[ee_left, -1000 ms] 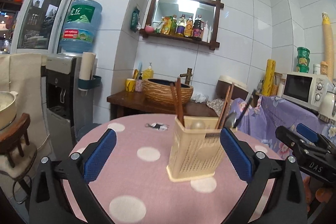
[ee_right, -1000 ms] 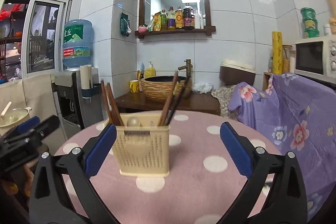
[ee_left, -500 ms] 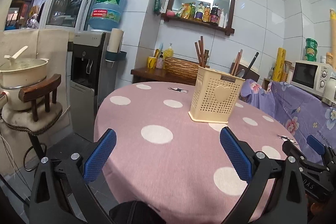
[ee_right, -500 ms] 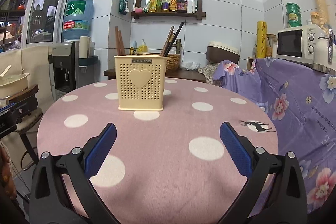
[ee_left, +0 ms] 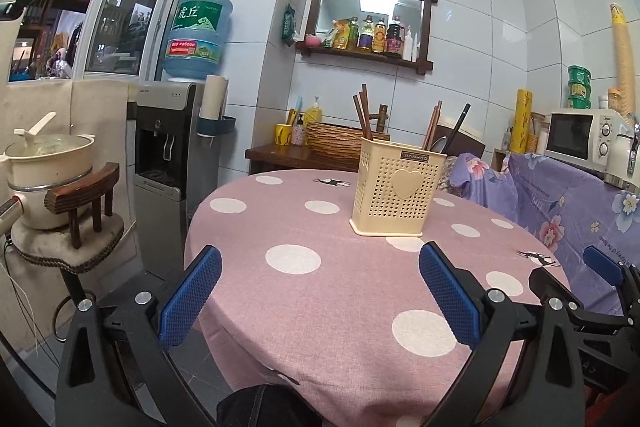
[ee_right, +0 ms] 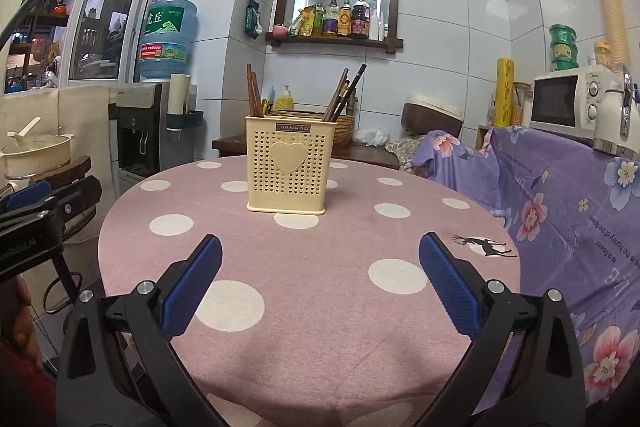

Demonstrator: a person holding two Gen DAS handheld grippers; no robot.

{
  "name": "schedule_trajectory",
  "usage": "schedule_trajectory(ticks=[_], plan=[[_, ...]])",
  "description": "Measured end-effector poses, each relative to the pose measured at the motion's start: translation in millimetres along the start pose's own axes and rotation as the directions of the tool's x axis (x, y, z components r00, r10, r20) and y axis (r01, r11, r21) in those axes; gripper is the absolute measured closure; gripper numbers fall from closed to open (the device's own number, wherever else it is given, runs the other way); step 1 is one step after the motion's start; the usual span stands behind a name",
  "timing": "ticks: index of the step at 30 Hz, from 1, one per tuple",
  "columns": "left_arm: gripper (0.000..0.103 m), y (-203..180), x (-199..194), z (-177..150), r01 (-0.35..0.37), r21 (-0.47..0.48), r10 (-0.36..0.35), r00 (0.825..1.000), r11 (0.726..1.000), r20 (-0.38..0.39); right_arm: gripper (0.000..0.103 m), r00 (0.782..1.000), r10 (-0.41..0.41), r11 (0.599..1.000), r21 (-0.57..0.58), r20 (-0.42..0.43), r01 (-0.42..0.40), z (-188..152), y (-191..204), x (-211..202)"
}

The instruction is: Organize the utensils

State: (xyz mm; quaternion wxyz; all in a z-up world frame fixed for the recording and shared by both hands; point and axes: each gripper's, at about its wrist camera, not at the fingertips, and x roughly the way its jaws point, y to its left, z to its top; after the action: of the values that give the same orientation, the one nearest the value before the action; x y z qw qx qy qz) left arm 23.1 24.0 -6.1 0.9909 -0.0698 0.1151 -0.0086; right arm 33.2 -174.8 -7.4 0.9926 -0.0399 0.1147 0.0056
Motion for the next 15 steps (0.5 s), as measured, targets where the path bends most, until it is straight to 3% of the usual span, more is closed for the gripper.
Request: schedule_trajectory(ticks=[15], plan=[[0.005, -0.9, -3.9, 0.9, 0.018, 0.009, -0.018, 1.000, 1.000, -0.001, 0.006, 1.000, 0.004, 1.000, 0.008, 0.004, -0.004, 1.5, -0.8, -4.2]])
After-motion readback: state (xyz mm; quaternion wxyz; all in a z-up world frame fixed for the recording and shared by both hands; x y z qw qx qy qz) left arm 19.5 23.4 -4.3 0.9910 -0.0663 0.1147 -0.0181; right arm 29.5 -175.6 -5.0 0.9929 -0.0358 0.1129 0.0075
